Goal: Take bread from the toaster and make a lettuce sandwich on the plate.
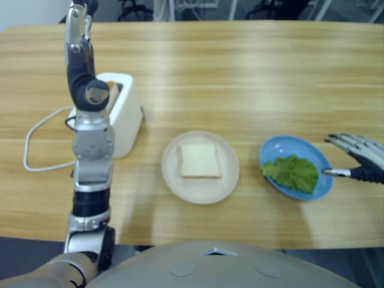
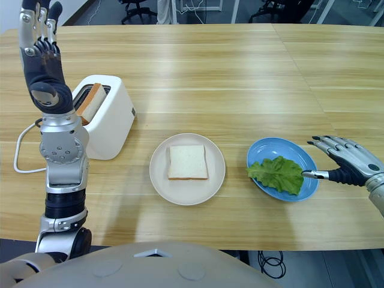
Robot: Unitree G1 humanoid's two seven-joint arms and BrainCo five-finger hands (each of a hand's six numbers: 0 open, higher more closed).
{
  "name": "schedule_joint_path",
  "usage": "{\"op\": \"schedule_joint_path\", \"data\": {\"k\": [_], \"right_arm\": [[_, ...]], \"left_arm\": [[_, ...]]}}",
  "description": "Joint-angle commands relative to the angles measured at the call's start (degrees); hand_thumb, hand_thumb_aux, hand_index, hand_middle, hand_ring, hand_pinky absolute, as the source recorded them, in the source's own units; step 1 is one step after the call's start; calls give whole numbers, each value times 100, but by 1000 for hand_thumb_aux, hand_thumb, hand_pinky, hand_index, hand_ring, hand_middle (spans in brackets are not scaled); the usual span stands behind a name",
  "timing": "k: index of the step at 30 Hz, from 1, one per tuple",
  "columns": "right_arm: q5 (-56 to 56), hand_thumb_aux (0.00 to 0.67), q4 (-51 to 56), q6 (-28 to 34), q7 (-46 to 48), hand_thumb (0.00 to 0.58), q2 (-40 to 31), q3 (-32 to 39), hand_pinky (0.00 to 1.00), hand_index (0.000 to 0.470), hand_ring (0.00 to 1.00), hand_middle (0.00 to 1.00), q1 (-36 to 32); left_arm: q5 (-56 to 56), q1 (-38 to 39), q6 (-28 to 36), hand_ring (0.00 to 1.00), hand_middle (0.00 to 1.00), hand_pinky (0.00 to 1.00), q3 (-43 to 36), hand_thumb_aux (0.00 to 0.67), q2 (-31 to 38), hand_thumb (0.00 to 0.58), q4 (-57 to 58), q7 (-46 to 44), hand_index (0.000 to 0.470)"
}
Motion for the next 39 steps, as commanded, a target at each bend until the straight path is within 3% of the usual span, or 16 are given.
{"op": "schedule_joint_path", "data": {"k": [1, 9, 18, 39], "right_arm": [[-524, 0, -385, 232, 89, 0, -229, 314, 0, 0, 0, 0, -19], [-1553, 0, -455, 613, -187, 0, -376, 1420, 0, 0, 0, 0, -832], [-1875, 0, -606, 680, 38, 0, -670, 2151, 0, 0, 0, 0, -1660], [-2372, 0, -274, 813, -184, 0, -515, 3511, 0, 0, 0, 0, -1836]], "left_arm": [[174, 113, 61, 0, 0, 0, 52, 0, -61, 0, -161, -7, 0], [278, 236, 59, 0, 0, 0, 45, 0, -116, 0, -236, -35, 0], [335, 296, 56, 0, 0, 0, 33, 0, -85, 0, -236, -103, 0], [262, 375, 77, 0, 0, 0, 162, 0, 33, 0, -384, -381, 0]]}}
